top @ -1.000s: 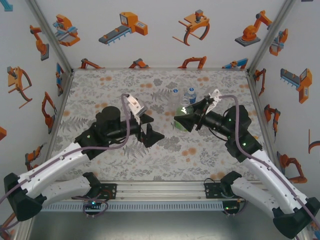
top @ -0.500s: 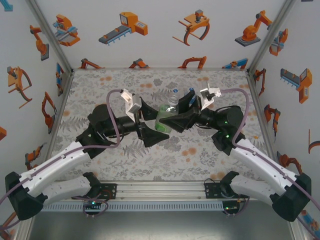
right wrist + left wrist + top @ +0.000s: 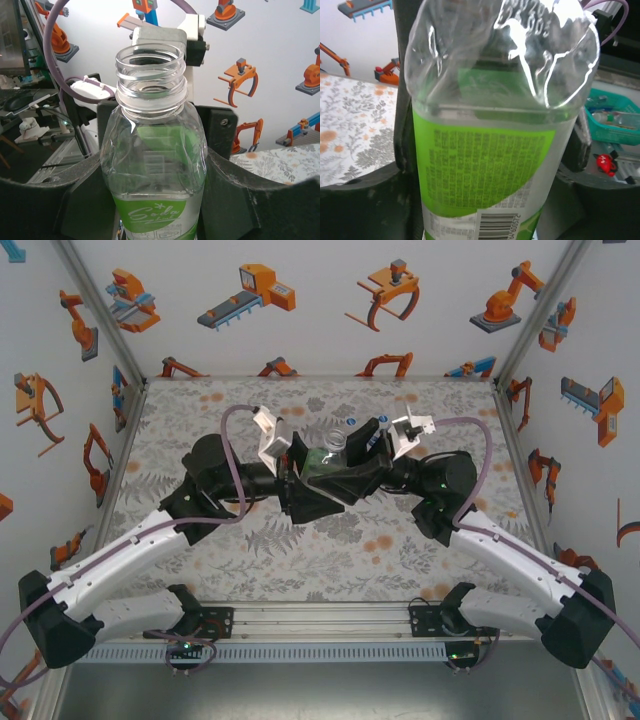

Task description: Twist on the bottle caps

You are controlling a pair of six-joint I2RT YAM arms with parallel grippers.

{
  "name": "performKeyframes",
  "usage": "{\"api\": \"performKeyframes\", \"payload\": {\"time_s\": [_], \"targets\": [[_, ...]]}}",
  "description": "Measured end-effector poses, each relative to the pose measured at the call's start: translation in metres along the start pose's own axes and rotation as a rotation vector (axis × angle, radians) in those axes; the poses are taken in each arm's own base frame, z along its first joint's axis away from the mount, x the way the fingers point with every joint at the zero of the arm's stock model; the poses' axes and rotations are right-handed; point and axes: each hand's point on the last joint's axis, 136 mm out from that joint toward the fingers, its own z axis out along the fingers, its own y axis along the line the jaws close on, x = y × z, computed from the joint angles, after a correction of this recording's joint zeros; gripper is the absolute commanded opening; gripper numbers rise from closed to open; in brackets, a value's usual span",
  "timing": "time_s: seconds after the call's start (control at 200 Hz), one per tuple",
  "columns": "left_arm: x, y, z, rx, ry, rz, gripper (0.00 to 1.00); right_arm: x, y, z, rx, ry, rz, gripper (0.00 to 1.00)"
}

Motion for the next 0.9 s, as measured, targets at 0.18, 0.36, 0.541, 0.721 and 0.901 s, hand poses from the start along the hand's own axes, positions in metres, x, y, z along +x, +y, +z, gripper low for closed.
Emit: {"api": "performKeyframes", "payload": {"time_s": [0.18,0.36,0.541,0.721,0.901], "targets": [[-0.001,0.000,0.000,0.000,0.011,0.025,0.46,-0.002,-0.001,0.000,0.007,-0.009,0.001,0.29],[0.001,0.007,-0.009,-0.038,0.044,0.030,0.41,-0.004,-0.004,-0.002,0.049,-0.015,-0.016,0.74],[-0.002,0.023,-0.039,-0.148,0.090,0.050,0.35,-0.019,-0.004,-0.015,0.158,-0.028,-0.088,0.75],[-0.008,0.043,-0.080,-0.308,0.133,0.097,0.23,-0.003,-0.036,-0.037,0.406,0.068,-0.080,0.64],[0.003,0.077,-0.119,-0.484,0.189,0.076,0.10,0.063,-0.095,-0.071,0.704,0.282,0.044,0.54]]}}
